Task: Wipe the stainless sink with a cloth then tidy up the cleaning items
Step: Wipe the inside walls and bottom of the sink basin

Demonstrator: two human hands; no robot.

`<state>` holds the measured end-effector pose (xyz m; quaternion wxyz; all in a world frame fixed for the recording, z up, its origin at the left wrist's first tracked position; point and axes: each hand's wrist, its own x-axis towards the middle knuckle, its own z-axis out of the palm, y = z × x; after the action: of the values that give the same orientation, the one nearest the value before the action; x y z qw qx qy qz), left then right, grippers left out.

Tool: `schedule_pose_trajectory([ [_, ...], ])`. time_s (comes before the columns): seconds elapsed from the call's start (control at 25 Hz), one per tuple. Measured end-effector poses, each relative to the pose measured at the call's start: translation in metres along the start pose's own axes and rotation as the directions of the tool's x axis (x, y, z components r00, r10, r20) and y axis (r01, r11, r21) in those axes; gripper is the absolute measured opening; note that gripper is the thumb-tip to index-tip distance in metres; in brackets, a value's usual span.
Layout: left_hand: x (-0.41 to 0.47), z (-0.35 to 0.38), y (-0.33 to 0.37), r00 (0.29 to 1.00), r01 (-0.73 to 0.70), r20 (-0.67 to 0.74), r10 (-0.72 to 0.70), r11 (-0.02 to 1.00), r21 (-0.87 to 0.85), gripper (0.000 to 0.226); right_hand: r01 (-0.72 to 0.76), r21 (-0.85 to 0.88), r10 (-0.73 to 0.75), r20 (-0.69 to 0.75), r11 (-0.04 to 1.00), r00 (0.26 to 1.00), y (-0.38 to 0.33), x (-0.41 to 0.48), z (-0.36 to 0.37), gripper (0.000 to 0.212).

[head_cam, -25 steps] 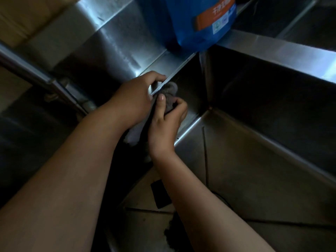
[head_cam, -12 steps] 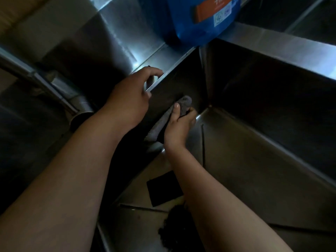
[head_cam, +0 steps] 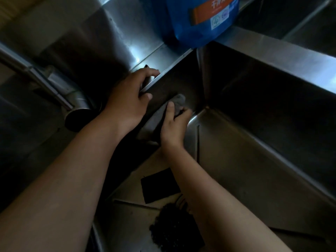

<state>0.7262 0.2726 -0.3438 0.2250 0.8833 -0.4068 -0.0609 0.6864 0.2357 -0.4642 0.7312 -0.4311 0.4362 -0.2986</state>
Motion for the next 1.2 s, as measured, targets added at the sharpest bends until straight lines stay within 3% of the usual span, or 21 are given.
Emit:
schedule_pose_trajectory([
  [0.2, 0.000, 0.000, 0.004, 1.000, 0.019, -0.022, -0.019, 1.000, -0.001, 0.045, 0.196, 0.083, -0.190, -0.082, 0.977, 0.978, -0.054, -0.003, 0.013, 0.021],
  [0.4, 0.002, 0.005, 0.002, 0.995, 0.030, -0.091, -0.027, 0.999, 0.028, 0.043, 0.306, -0.009, -0.305, -0.092, 0.952, 0.948, -0.047, 0.007, 0.017, 0.029],
  [0.6, 0.002, 0.010, 0.002, 0.992, 0.034, -0.124, -0.030, 0.999, 0.029, 0.042, 0.113, -0.121, -0.135, -0.193, 0.986, 0.972, -0.003, 0.037, 0.000, 0.039],
  [0.84, 0.001, 0.013, 0.001, 0.988, 0.025, -0.150, -0.017, 0.999, 0.047, 0.042, -0.052, -0.236, 0.019, -0.142, 0.970, 0.990, 0.033, 0.055, -0.024, 0.057],
  [0.96, 0.000, 0.015, 0.001, 0.989, 0.034, -0.148, -0.029, 0.999, 0.027, 0.041, -0.027, -0.200, 0.007, -0.102, 0.979, 0.995, 0.020, 0.050, -0.022, 0.044],
  [1.2, 0.001, 0.014, 0.003, 0.985, -0.038, -0.169, 0.045, 0.998, 0.047, 0.035, 0.235, -0.022, -0.236, -0.081, 0.972, 0.968, -0.055, 0.028, -0.005, 0.020],
])
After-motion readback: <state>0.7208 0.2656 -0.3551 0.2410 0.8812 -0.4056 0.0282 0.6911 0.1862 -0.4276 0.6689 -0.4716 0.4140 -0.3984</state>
